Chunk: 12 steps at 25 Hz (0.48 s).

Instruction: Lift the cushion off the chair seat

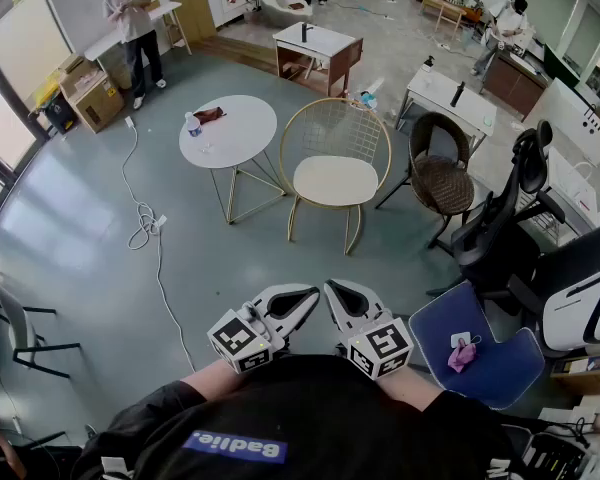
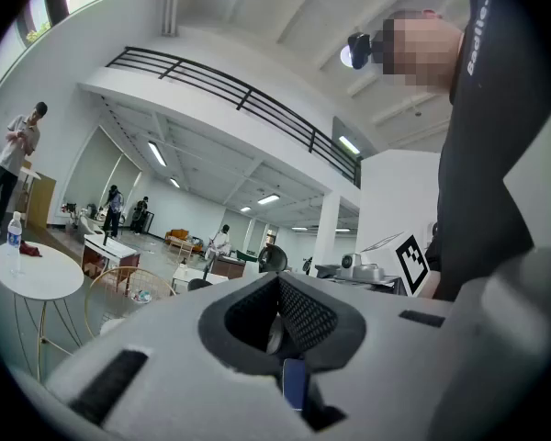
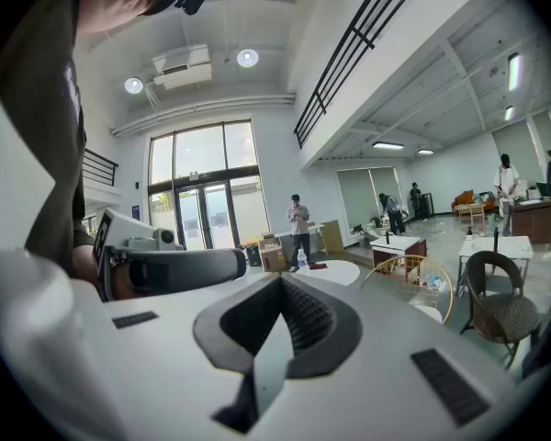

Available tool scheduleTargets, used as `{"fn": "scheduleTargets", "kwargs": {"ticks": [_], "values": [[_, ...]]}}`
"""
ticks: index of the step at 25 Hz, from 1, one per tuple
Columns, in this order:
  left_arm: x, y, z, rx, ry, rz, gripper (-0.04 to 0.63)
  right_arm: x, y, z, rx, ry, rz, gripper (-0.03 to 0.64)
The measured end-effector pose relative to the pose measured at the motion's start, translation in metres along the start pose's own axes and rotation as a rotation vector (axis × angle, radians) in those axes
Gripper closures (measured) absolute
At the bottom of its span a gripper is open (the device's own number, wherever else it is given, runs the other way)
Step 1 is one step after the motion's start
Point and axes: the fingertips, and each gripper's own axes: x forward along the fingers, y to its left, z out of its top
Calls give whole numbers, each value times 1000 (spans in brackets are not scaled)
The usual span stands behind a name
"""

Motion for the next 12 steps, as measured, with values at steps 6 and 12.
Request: {"fn": "scheduleTargets", "kwargs": {"ticks": [6,12], "values": [[6,0,3,-6,-2,11,583,-1,-5,2,1,-4,5,592],[15,1,5,-2,-5,20,583,-2,-13,7,-1,-10,16,592]]}}
